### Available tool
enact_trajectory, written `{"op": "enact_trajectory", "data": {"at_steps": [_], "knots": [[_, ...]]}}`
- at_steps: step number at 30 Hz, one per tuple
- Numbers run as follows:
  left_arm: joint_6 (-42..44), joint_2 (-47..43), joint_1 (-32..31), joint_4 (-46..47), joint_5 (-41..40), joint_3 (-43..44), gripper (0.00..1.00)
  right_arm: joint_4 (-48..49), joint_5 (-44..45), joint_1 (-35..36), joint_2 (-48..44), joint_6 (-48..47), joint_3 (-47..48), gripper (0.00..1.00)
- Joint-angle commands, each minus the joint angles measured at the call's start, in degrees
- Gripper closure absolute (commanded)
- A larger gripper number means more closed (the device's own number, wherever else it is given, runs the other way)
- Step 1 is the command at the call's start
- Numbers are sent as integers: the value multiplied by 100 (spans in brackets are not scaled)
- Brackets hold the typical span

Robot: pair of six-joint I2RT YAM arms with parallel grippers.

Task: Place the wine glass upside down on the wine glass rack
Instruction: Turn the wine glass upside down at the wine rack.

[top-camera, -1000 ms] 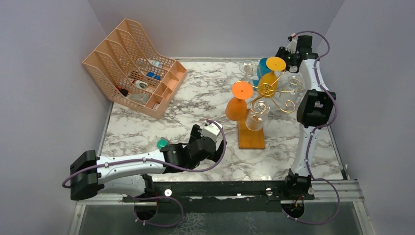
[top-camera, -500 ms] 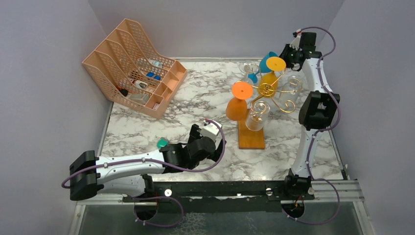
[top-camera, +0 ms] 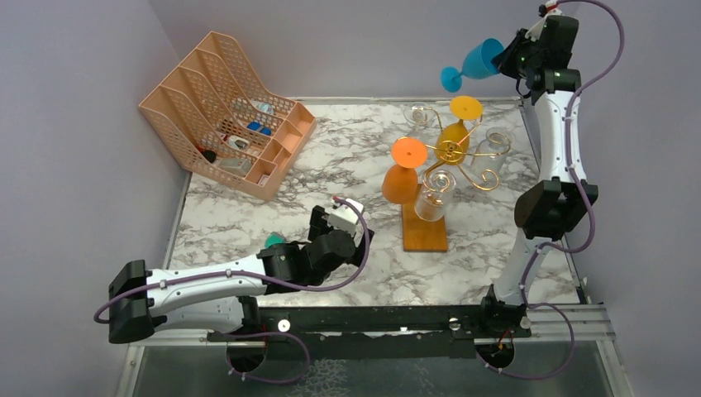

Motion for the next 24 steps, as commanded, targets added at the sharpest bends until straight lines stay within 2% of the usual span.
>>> {"op": "enact_trajectory", "data": {"at_steps": [1,5,11,17,20,24], "knots": [[142,-364,-2,-149,-553,-38,1,-118,230,13,-633,241,199,99],[793,-626,-1,-58,-818,52,1,-133,-189,13,-1096,509,277,99],[2062,-1056,-1,341,-928,363,4,366,-1547,13,-1954,1186,-266,99],[4185,-1558,-4,1399,-788,579,9,774,-3072,13,-2646,2019,-682,99],[5352,-1666,-5,1808,-405,826,10,1110,-3895,13,-2998,2458,-1206,99],[6573,-1748,0,1473,591,1373,13,1764,-5144,28,-3455,2939,-2106,99]]}}
